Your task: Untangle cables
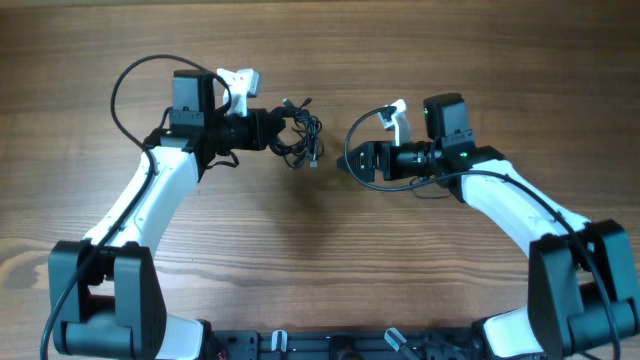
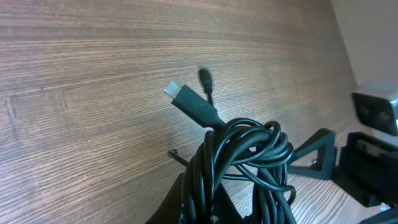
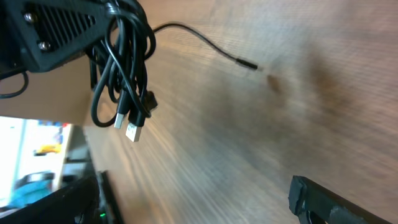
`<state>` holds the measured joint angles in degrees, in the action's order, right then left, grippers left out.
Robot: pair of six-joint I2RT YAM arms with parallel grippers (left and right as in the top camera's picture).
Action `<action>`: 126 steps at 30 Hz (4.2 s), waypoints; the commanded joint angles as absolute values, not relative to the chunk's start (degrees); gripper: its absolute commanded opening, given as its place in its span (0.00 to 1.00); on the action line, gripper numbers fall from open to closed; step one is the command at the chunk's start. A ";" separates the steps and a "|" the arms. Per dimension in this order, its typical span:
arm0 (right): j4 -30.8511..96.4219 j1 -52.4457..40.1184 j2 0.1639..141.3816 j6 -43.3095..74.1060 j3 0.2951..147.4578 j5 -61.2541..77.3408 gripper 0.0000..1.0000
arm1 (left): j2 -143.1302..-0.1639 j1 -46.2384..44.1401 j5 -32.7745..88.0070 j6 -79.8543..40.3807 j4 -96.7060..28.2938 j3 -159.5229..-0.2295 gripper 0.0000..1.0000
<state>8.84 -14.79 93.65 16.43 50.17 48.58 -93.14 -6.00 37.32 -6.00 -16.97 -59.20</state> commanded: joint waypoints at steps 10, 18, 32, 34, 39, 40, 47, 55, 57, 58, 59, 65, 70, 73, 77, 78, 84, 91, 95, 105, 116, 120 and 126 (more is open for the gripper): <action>13.34 -22.35 76.51 -3.29 51.83 19.27 0.77 | -93.43 -11.62 42.70 -1.69 -18.31 -59.27 0.04; 16.40 -23.46 76.73 -10.57 51.83 34.39 0.70 | -93.45 -11.84 64.34 5.82 -18.74 -59.27 0.04; 31.22 -15.31 76.62 22.96 51.83 -8.86 0.04 | -93.45 -11.79 30.30 -30.65 -25.30 -59.27 0.04; 31.51 -15.11 76.62 26.13 51.83 -9.37 0.04 | -93.45 -11.92 30.33 -31.79 -24.40 -59.27 0.04; 31.29 -14.66 76.69 34.26 51.83 -9.56 0.08 | -93.45 -13.17 30.59 -31.53 -23.38 -59.27 0.04; 29.28 -14.66 76.69 28.93 51.83 -3.95 0.14 | -93.43 -14.26 35.73 -24.80 -21.39 -59.24 0.04; 25.74 -14.66 76.69 3.11 51.13 34.54 0.67 | -93.43 -20.49 49.12 -9.43 -5.15 -59.27 0.04; 24.67 -14.66 77.06 0.25 50.92 29.76 0.82 | -93.45 -20.51 51.62 -10.15 -4.12 -59.27 0.04; 24.56 -14.66 77.06 3.14 50.92 29.50 0.86 | -93.45 -20.47 51.20 -12.99 -4.08 -59.27 0.04; 24.47 -14.66 77.06 3.92 50.92 29.50 0.96 | -93.45 -20.47 51.20 -13.56 -4.12 -59.27 0.04; 24.53 -14.66 77.06 4.78 50.92 29.50 0.98 | -93.45 -20.47 51.18 -13.96 -4.25 -59.24 0.04; 24.01 -14.66 77.06 27.59 50.92 29.54 1.00 | -93.45 -20.47 45.34 -14.09 -12.84 -59.24 0.04; 25.26 -14.66 77.06 29.89 50.87 29.50 1.00 | -93.45 -20.47 43.79 -13.96 -14.87 -59.27 0.04; 25.45 -14.66 77.38 26.44 50.87 29.30 0.99 | -93.45 -20.45 41.50 -13.91 -14.92 -59.27 0.04; 24.18 -14.66 77.47 14.90 50.87 29.34 0.66 | -93.43 -19.51 36.60 -7.70 -14.85 -59.27 0.04; 23.79 -14.66 77.47 12.60 50.87 29.36 0.65 | -93.43 -19.07 37.26 -5.58 -14.59 -59.27 0.04; 17.87 -14.66 77.47 4.93 50.87 29.36 0.58 | -93.43 -14.52 50.02 6.00 -12.60 -59.27 0.04; 16.69 -14.66 77.71 -0.01 50.87 33.01 0.44 | -93.45 -12.58 65.41 5.56 -11.35 -59.27 0.04; 16.60 -14.66 78.50 -3.11 50.87 38.37 0.45 | -93.45 -12.62 66.00 4.45 -11.35 -59.24 0.04; 17.17 -14.90 79.88 12.64 50.87 43.51 0.55 | -93.45 -12.99 41.93 -23.27 -7.64 -59.27 0.04; 12.86 -15.03 85.49 12.01 50.89 35.77 0.80 | -93.45 -17.02 52.49 -10.66 -5.37 -59.24 0.04; 12.40 -10.09 84.51 12.03 50.89 36.47 0.81 | -93.45 -17.06 52.49 -8.95 -5.32 -59.24 0.04; 10.81 -10.11 84.44 5.76 50.87 50.24 0.63 | -93.45 -19.94 54.89 -9.58 -1.61 -59.24 0.04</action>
<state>10.85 -9.34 85.47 8.84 50.89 44.99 -93.56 -17.76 52.18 -10.52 -3.97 -58.87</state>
